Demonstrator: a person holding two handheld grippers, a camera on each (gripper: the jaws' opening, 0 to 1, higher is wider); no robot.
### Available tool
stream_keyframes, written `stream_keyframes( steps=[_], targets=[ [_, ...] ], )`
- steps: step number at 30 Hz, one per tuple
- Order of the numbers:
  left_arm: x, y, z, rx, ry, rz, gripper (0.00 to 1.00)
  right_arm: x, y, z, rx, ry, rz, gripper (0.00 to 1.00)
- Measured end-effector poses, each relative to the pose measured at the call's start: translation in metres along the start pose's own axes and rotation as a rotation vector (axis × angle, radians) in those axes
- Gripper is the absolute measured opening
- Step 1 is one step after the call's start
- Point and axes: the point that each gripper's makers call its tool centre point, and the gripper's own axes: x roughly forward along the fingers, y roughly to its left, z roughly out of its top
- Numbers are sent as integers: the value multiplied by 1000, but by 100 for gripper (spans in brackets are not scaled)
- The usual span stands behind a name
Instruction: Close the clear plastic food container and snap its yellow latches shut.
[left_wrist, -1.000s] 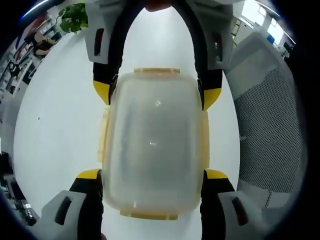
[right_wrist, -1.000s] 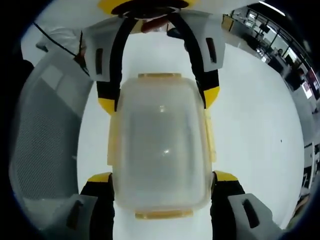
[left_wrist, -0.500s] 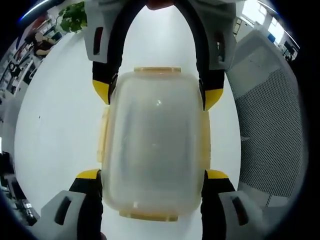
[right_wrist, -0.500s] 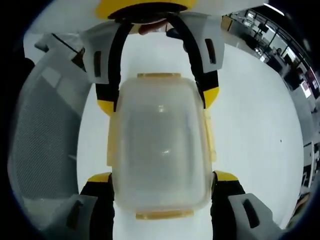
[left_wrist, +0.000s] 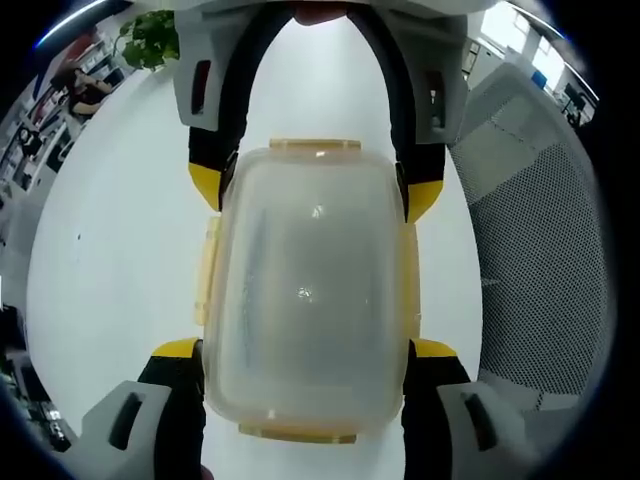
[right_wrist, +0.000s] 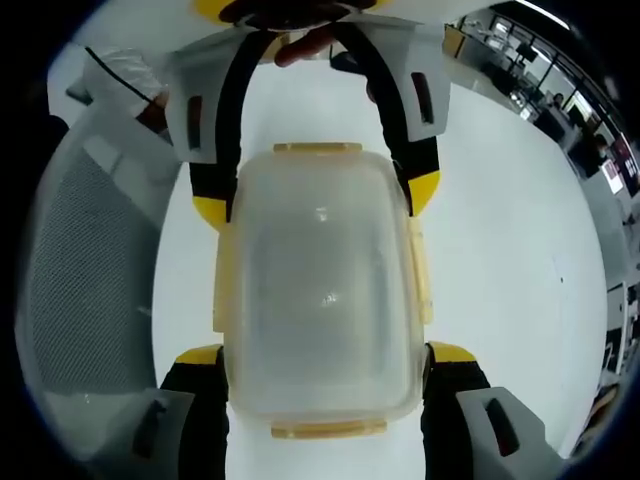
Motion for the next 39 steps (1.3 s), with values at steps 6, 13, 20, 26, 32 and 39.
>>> stream_keyframes(
  steps=[6, 13, 20, 26, 32, 39],
  targets=[
    [0, 4, 0, 2, 1, 0, 81, 0, -4, 0, 3, -2, -3, 80],
    [2, 15, 1, 4, 7, 1, 81, 0, -15, 0, 6, -15, -5, 80],
    [2, 25, 1, -4, 9, 3, 81, 0, -27, 0, -3, -24, -3, 80],
    [4, 38, 1, -6, 9, 4, 82, 1, -38, 0, 1, -37, -3, 80],
    [5, 52, 2, 4, 20, 1, 82, 1, -52, 0, 10, -38, -6, 80],
    [7, 68, 4, -1, 15, 4, 82, 1, -68, 0, 8, -44, -3, 80]
  ],
)
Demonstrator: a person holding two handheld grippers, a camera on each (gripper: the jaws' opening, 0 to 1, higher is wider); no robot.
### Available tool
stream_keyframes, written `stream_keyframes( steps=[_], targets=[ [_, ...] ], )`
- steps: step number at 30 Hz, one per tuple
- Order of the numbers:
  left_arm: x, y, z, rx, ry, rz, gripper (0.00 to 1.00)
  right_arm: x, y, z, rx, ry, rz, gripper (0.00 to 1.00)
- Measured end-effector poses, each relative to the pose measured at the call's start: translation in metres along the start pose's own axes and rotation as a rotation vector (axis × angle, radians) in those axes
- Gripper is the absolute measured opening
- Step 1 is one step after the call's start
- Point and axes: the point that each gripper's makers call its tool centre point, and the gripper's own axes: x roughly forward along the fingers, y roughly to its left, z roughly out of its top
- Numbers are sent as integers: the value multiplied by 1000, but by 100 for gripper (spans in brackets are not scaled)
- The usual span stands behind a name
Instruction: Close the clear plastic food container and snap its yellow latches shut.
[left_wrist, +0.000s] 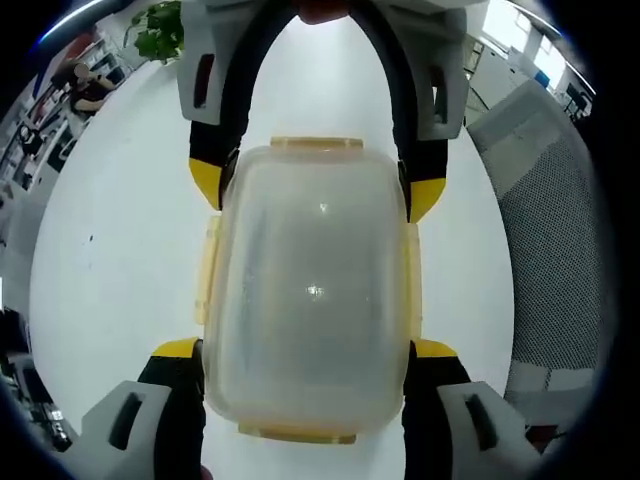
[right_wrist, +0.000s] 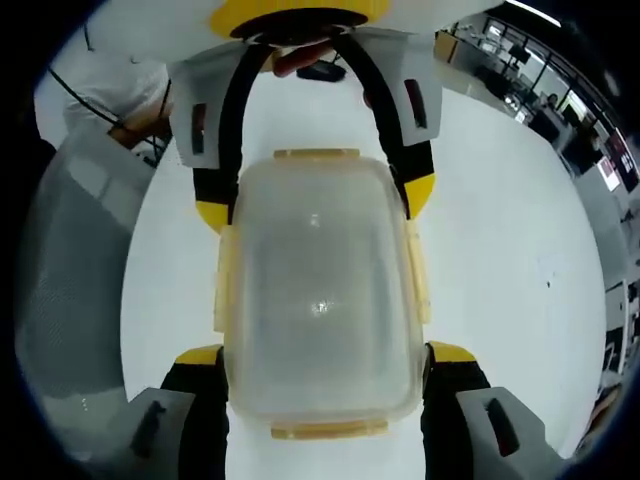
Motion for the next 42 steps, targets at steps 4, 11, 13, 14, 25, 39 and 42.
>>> stream_keyframes(
  steps=[4, 11, 13, 14, 25, 39, 42],
  targets=[
    [0, 8, 0, -1, 2, 0, 82, 0, -9, 0, -2, 6, 0, 80],
    [1, 23, 0, 9, 12, -2, 82, 1, -23, 1, 10, 14, -3, 80],
    [1, 25, 0, 10, 12, -1, 82, 1, -25, 1, 10, 13, -4, 80],
    [2, 26, 0, 10, 11, 0, 82, 1, -26, 1, 10, 12, -4, 80],
    [3, 38, -1, 4, 7, 8, 82, 3, -38, 1, 12, 13, -2, 80],
    [5, 40, -2, 8, 4, 7, 83, 4, -40, 2, 20, 26, -3, 81],
    [5, 41, -1, 8, 3, 6, 83, 4, -40, 2, 19, 32, -2, 81]
  ],
)
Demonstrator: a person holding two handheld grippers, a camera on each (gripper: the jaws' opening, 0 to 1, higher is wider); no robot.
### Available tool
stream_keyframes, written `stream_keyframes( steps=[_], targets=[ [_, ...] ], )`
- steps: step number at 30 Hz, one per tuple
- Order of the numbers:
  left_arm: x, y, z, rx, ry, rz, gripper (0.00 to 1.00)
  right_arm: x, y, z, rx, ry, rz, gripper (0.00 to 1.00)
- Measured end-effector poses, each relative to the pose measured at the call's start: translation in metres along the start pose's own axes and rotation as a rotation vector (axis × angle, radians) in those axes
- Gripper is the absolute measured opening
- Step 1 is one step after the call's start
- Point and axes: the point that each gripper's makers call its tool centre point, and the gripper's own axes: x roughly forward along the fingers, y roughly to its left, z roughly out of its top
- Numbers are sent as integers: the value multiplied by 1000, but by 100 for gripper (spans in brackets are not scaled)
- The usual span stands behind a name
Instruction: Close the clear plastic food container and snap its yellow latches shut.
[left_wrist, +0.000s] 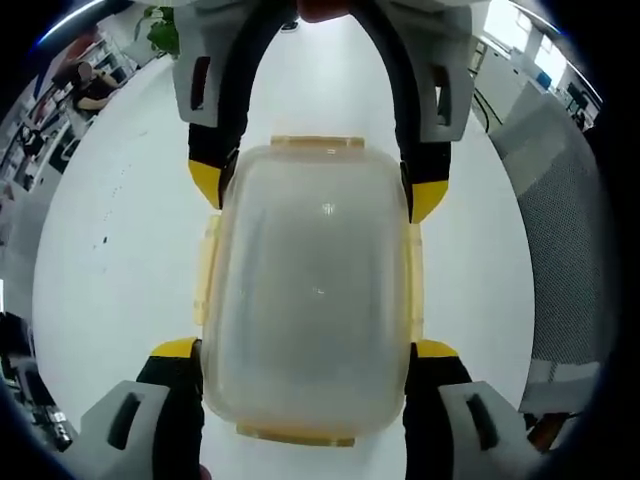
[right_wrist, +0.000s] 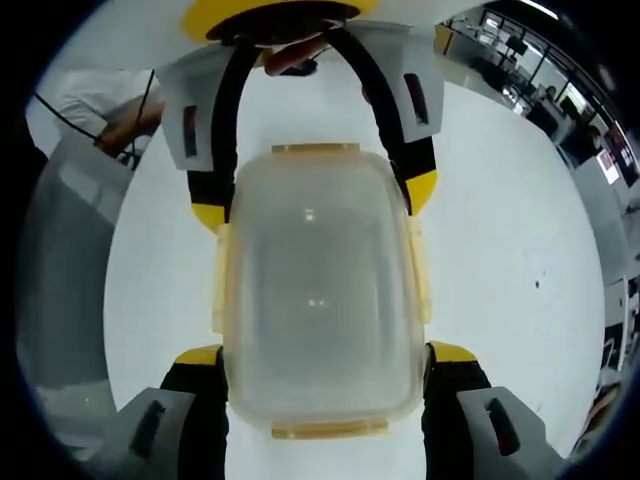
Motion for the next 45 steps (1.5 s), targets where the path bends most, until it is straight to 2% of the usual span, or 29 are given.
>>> stream_keyframes(
  steps=[4, 8, 12, 16, 17, 19, 21, 23, 25, 26, 27, 28, 29, 31, 34, 36, 39, 40, 42, 45],
  targets=[
    [-1, 0, 1, 2, 4, 3, 83, -1, 0, 0, -4, -12, 3, 80],
    [-2, 0, 1, 1, -24, 5, 83, -2, 1, 1, -31, -37, -5, 81],
    [-3, 0, 3, 10, -65, -5, 84, -5, 1, 3, -17, -115, -2, 81],
    [-5, -2, 8, -68, -199, -36, 91, -9, 4, 13, 47, -272, 10, 87],
    [-6, -2, 8, -85, -243, -38, 92, -12, 0, 16, 41, -325, -24, 86],
    [-7, 2, 4, -95, -277, -13, 93, -13, -5, 9, 21, -328, -69, 86],
    [-11, 4, 3, -144, -351, 9, 94, -16, -3, 6, 89, -378, -81, 86],
    [-17, 9, 4, -207, -432, 39, 94, -22, -5, 10, 146, -465, -111, 86],
    [-26, 14, 9, -362, -554, 58, 96, -33, -9, 18, 239, -599, -151, 87],
    [-30, 15, 10, -423, -606, 61, 96, -35, -10, 16, 260, -607, -181, 88],
    [-32, 16, 8, -431, -624, 77, 95, -36, -11, 17, 269, -625, -203, 88],
    [-32, 17, 7, -427, -645, 105, 95, -39, -9, 21, 305, -673, -208, 89],
    [-31, 15, 5, -430, -642, 107, 95, -40, -10, 22, 325, -695, -217, 90],
    [-31, 12, 7, -431, -655, 107, 94, -39, -8, 24, 362, -714, -211, 89],
    [-29, 8, 12, -430, -650, 98, 92, -33, -6, 24, 352, -685, -217, 87],
    [-31, 7, 15, -420, -655, 102, 90, -34, -7, 25, 378, -703, -211, 85],
    [-36, 9, 18, -441, -673, 108, 89, -38, -11, 24, 404, -702, -236, 82],
    [-39, 9, 22, -445, -699, 106, 89, -41, -14, 23, 408, -704, -255, 82],
    [-39, 10, 21, -450, -691, 115, 88, -44, -16, 21, 436, -714, -261, 83],
    [-40, 11, 19, -443, -690, 142, 84, -46, -22, 11, 465, -671, -309, 75]
  ],
)
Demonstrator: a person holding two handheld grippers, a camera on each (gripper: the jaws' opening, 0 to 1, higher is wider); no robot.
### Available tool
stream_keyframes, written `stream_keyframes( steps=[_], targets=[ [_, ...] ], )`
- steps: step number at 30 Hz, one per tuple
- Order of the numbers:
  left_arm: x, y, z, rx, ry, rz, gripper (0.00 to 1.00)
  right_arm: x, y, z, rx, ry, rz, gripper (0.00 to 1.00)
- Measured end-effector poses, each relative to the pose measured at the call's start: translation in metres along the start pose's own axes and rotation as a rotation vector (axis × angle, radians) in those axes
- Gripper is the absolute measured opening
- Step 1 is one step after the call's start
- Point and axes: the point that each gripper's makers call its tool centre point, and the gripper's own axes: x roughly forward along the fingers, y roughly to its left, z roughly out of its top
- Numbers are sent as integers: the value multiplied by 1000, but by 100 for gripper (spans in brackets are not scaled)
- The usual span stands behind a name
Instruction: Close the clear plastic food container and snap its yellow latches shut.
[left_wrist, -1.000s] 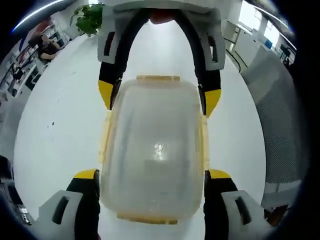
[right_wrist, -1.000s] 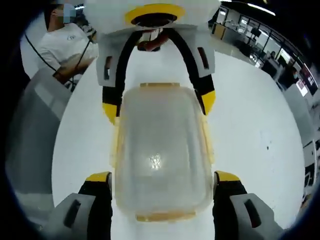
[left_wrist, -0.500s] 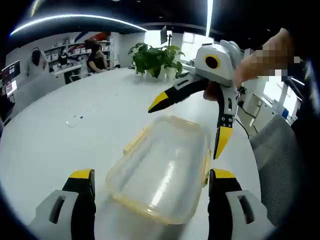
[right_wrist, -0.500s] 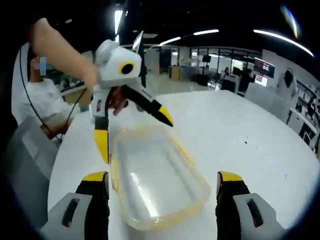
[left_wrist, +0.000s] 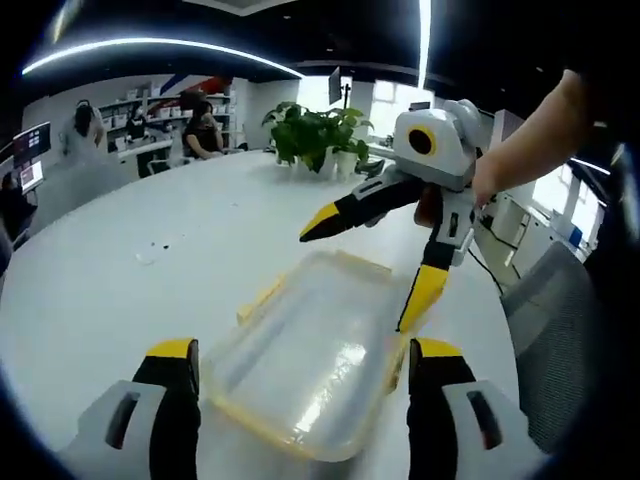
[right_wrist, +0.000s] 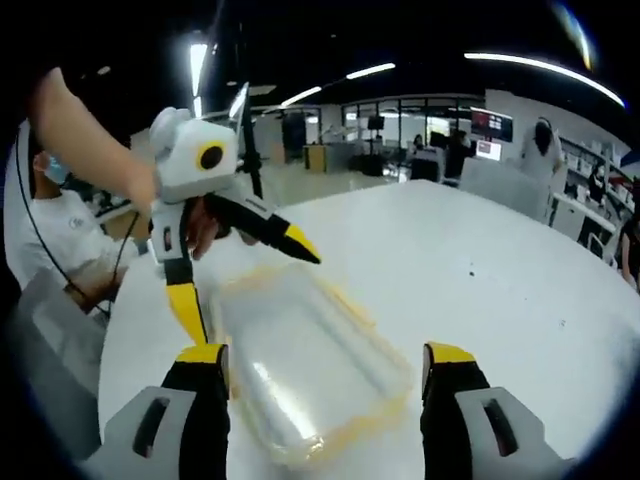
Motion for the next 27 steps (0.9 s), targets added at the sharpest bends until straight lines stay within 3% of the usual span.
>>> stream_keyframes(
  steps=[4, 10, 27],
  targets=[
    [-4, -1, 4, -49, -36, 26, 83, -3, -2, 4, 54, -23, -18, 75],
    [-10, -2, -3, -53, -26, 53, 82, -6, -1, -1, 34, -4, -59, 75],
    [-33, -5, -5, -125, -78, 125, 79, -29, 7, 4, 96, -64, -65, 79]
  ],
)
